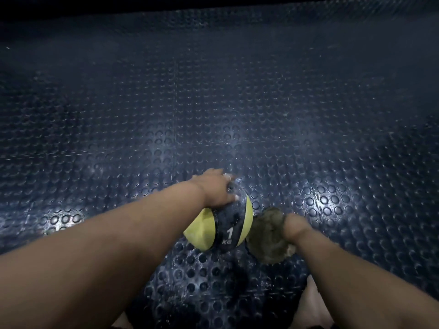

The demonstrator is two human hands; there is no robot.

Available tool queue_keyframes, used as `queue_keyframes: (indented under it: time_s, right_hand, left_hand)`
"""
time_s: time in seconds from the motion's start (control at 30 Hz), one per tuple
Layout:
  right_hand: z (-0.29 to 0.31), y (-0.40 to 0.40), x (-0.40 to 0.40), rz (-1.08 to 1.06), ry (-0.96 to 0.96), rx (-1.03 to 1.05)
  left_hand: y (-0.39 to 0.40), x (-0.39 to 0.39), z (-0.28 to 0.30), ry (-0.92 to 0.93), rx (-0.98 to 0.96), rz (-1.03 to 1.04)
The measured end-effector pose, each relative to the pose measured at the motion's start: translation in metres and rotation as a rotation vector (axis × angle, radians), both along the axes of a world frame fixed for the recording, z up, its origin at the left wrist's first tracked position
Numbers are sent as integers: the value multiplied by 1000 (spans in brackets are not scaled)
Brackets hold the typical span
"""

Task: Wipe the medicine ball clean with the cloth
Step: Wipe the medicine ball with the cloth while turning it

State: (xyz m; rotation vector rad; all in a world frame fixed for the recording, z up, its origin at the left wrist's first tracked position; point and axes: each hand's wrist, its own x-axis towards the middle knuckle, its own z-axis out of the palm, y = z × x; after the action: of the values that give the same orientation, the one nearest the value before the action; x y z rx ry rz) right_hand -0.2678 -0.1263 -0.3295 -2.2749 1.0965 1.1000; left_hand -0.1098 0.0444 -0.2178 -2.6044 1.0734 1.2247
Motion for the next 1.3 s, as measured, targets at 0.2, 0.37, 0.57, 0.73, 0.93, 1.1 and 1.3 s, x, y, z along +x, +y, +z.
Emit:
queue_keyframes:
  time_s: [0.2,0.37,0.57,0.73,0.93,1.1,1.3]
  right_hand:
    - [85,32,13,-181,-432,150]
    - [129,50,-4,-396,-659,213]
    - [146,73,-25,-702,-796,411]
    - [135,106,-19,-608,-734,396]
    - [107,131,-8,-312,-656,204]
    - [101,124,1,-297,-636,250]
    - [108,120,17,-34,-499,128]
  left_hand:
    - [38,-39,16,-49,-42,-35]
    - [69,-59,18,-85,-24,-59]
    - [80,-79,25,-44,0,-22]
    - [82,-88,26,-34,-19,-21]
    - [74,-68,16,-81,-158,18]
    - [78,-60,6,-110,-161,0]
    - [95,-63,8,-30,-157,-3]
